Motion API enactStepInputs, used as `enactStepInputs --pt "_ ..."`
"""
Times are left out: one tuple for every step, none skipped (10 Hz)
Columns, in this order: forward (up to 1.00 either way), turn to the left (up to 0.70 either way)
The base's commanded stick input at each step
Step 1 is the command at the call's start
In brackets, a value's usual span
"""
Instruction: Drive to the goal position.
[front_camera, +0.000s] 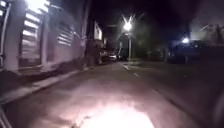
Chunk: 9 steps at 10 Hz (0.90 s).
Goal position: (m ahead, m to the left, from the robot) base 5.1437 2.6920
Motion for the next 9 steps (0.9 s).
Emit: enactStepInputs --pt "1.0 -0.27" --pt "1.0 -0.27" --pt "1.0 -0.27" --pt "1.0 -0.27" --pt "1.0 -0.27" --pt "1.0 -0.27" --pt "1.0 -0.27" --pt "1.0 -0.24" --pt "1.0 -0.08"
